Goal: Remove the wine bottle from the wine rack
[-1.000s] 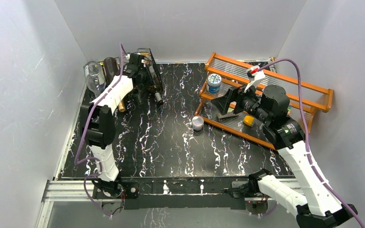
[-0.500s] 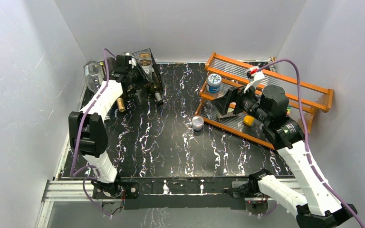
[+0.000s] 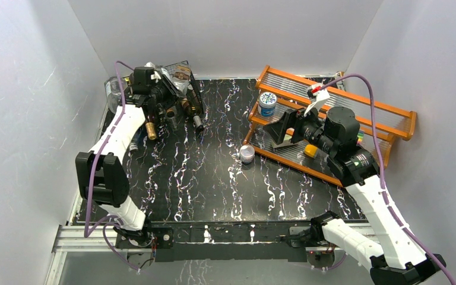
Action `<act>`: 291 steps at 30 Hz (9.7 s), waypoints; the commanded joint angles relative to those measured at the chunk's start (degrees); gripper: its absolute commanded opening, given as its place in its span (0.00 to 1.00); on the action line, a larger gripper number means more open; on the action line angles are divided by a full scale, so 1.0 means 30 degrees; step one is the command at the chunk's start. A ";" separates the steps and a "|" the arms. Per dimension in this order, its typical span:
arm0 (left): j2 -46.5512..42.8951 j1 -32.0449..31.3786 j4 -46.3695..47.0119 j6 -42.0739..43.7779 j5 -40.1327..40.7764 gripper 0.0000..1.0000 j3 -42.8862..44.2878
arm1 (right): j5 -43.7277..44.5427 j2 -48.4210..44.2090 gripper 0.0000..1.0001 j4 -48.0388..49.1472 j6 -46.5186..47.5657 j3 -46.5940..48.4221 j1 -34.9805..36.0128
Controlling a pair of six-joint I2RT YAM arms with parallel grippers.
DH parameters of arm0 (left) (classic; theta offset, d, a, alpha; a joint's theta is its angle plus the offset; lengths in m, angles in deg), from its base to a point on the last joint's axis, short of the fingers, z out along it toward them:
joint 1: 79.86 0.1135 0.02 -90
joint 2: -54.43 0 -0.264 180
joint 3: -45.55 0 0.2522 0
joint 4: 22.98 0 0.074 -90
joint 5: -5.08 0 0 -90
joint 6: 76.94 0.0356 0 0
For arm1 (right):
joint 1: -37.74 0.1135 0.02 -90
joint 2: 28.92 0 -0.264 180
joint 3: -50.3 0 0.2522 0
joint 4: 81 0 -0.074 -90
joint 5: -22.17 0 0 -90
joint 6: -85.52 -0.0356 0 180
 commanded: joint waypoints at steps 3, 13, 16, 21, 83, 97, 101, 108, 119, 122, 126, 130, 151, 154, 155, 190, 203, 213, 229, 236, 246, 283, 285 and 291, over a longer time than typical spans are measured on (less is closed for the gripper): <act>-0.2375 0.0111 0.3364 -0.0633 -0.2528 0.00 0.0101 | -0.0158 -0.0043 0.98 0.1014 -0.0164 -0.0150 -0.0064; -0.3224 0.0735 0.4721 -0.2130 -0.3835 0.00 -0.1059 | -0.0303 0.0136 0.98 0.1211 -0.0285 -0.0357 -0.0065; -0.3669 0.0884 0.6039 -0.2764 -0.4451 0.00 -0.1974 | -0.0347 0.0206 0.98 0.1315 -0.0332 -0.0391 -0.0069; -0.4451 0.1181 0.7024 -0.3392 -0.4490 0.00 -0.2782 | -0.0449 0.0324 0.98 0.1380 -0.0374 -0.0428 -0.0066; -1.2799 0.0150 -0.9226 0.7073 -0.7709 0.00 -0.6493 | -0.3343 1.4887 0.94 0.2284 1.2137 0.8018 1.0433; -1.2880 -0.0033 -0.9263 0.6948 -0.7922 0.00 -0.6600 | -0.2793 1.6031 0.94 0.6497 1.1589 0.5997 1.1166; -1.2650 -0.0056 -0.9424 0.7045 -0.7859 0.00 -0.6385 | -0.3220 1.6462 0.92 0.7035 1.1847 0.5900 1.1161; -1.2285 -0.0063 -0.9524 0.6961 -0.8105 0.00 -0.6292 | -0.3807 1.7362 0.91 0.7163 1.2262 0.5948 1.1210; -1.1994 -0.0063 -0.9846 0.6932 -0.7829 0.08 -0.5880 | -0.3011 1.7421 0.77 0.7673 1.2673 0.5587 1.1313; -1.1940 -0.0062 -0.9950 0.6944 -0.7656 0.25 -0.5702 | -0.2897 1.7333 0.64 0.8131 1.2031 0.5488 1.1312; -1.1937 -0.0063 -1.0032 0.6903 -0.7682 0.50 -0.5294 | -0.1944 1.6153 0.42 1.1066 1.0607 0.3383 1.1307; -1.1932 -0.0048 -1.0080 0.6852 -0.7970 0.71 -0.5006 | -0.0532 1.4655 0.30 1.3567 0.8880 0.1296 1.1298; -1.2408 -0.0063 -0.5590 0.7003 -0.3705 0.98 -0.3463 | 1.0829 0.7722 0.00 1.5034 0.3819 -0.6022 1.1308; -1.1700 -0.0058 -0.4220 0.6722 -0.2819 0.98 -0.3094 | 1.1822 0.7364 0.00 1.5124 0.3540 -0.6374 1.1313; -1.1446 -0.0077 -0.3727 0.6528 -0.2299 0.98 -0.3032 | 1.2102 0.7297 0.00 1.5088 0.3403 -0.6472 1.1313; -1.1680 -0.0262 0.8378 1.0629 0.0971 0.98 -1.1500 | 2.2383 0.5934 0.00 -0.0753 -0.6158 -0.3247 1.1275; -1.1746 -0.0881 0.8258 1.1131 0.1605 0.98 -1.1632 | 2.0605 0.5645 0.00 0.1546 -0.3616 -0.3978 0.9128; -1.1513 -0.1071 0.8413 1.1246 0.1717 0.98 -1.1813 | 1.8120 0.4436 0.35 0.1286 -0.2653 -0.4261 0.8675; -1.1103 -0.1191 0.8288 1.1326 0.1512 0.98 -1.1693 | 1.7831 0.3718 0.98 0.0319 -0.2097 -0.3521 0.8645; -1.1055 -0.1220 0.8244 1.1271 0.1544 0.98 -1.1675 | 1.7469 0.2726 0.98 -0.1870 -0.1897 -0.1822 0.8646; -1.0882 -0.1592 0.8131 1.1157 0.2039 0.98 -1.1767 | 1.4910 -0.0506 0.98 -0.2349 -0.0215 -0.0646 0.8632; -0.4268 0.0111 -0.9344 0.8675 0.7574 0.98 0.0406 | 1.0523 0.1497 0.98 -0.4202 0.3335 0.3264 0.8647; -0.4103 0.0122 -0.8932 0.8625 0.6824 0.98 0.0319 | 1.0969 0.1355 0.98 -0.4491 0.3258 0.3159 0.8645; -0.4365 0.0130 -0.8115 0.8457 0.6451 0.98 -0.0800 | 1.1065 0.1423 0.98 -0.5473 0.2595 0.3797 0.8643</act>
